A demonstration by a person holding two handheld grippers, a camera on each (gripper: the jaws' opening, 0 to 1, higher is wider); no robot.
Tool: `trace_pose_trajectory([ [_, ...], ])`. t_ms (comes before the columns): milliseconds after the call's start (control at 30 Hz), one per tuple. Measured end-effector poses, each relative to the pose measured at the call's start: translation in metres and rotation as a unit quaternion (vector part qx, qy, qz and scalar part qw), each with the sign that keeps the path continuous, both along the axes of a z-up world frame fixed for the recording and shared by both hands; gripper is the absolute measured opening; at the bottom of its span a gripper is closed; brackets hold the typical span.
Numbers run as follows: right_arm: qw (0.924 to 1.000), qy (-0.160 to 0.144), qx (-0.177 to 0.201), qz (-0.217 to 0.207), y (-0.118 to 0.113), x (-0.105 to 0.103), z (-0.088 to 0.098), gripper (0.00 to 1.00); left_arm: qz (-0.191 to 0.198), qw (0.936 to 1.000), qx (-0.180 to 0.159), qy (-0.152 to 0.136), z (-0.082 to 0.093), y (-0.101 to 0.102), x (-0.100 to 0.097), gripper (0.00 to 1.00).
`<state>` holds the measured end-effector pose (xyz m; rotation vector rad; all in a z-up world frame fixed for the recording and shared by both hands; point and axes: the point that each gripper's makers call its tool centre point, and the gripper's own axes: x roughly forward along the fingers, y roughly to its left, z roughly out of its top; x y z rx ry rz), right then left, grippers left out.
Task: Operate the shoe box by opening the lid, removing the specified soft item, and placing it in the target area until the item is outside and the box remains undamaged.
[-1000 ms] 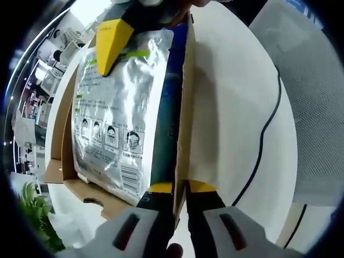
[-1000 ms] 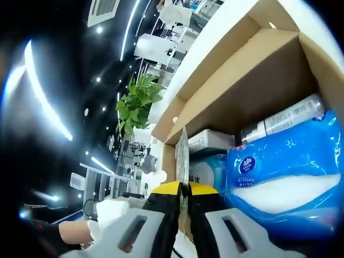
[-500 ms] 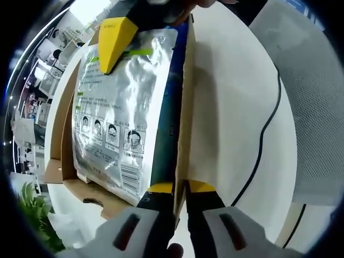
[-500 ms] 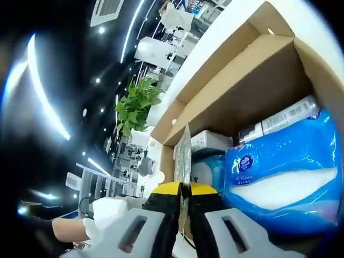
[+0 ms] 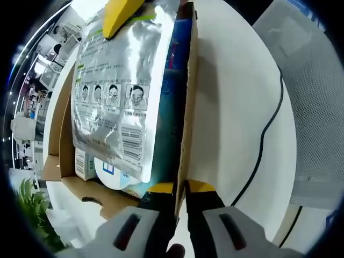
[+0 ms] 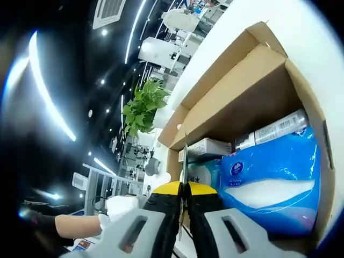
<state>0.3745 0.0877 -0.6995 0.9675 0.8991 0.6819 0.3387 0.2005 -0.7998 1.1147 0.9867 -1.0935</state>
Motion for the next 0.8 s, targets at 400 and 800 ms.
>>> trace_pose_trajectory([
  [400,0.9994,-0.027,0.0,0.023,-0.017,-0.009,0.02,0.0,0.01,0.9999,0.004,0.01,0.0,-0.001,-0.002,0.05],
  [800,0.9985,-0.051,-0.002,0.018,-0.046,-0.021,0.035,0.0,0.012,0.9999,0.004,0.009,0.001,-0.003,-0.003,0.05],
])
